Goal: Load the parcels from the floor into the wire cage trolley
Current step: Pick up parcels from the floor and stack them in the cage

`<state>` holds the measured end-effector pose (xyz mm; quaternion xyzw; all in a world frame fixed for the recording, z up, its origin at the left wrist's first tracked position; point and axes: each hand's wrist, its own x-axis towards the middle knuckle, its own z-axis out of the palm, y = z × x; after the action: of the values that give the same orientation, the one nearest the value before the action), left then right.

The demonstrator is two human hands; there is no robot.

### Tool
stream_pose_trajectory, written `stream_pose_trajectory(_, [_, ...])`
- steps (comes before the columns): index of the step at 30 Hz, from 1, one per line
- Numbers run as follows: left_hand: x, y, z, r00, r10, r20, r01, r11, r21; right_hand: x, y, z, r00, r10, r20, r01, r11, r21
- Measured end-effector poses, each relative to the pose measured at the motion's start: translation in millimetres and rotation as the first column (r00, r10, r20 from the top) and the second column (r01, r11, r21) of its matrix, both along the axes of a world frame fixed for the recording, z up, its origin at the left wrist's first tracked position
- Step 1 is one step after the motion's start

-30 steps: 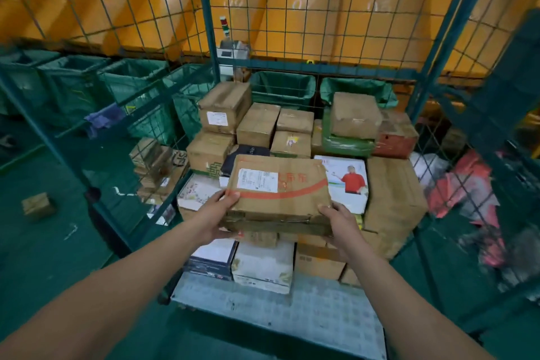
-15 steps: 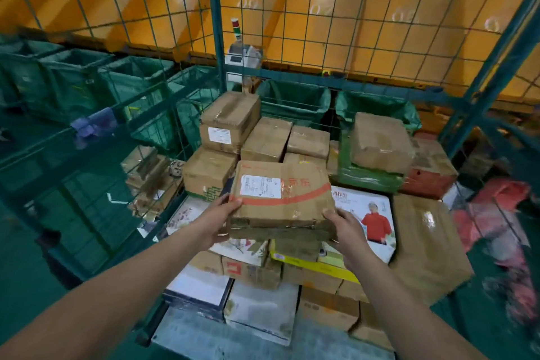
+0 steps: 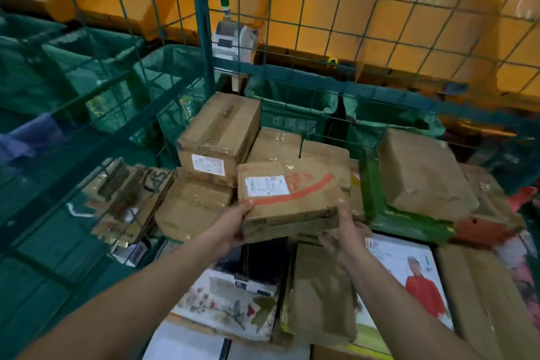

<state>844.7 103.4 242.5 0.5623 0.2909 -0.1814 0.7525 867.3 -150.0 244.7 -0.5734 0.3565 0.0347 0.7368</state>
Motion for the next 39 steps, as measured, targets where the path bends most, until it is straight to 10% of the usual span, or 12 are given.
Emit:
stream_pose_trajectory(8, [80, -35, 5, 0.989, -0.142, 0.044, 0.148, 0.964, -0.221, 105, 63, 9, 0.888, 0.454, 0.069, -0.429, 0.874, -0.227])
stream_pose_trajectory(12, [103, -30, -12, 0.951, -0.309, 0.01, 0.307, 0.938, -0.158, 145, 70, -8, 0.821, 0.565, -0.073, -0.57, 0.818, -0.075])
stream_pose_trajectory(22, [176, 19, -44, 0.98, -0.198, 0.033, 0.197, 0.98, 0.021, 191, 96, -45, 0.929, 0.37, 0.004, -0.346, 0.872, -0.346])
stream_pose_trajectory(39, [177, 14, -38, 0.975, -0.205, 0.082, 0.201, 0.978, 0.052, 154, 93, -26, 0.931, 0.362, 0.041, -0.361, 0.932, -0.031])
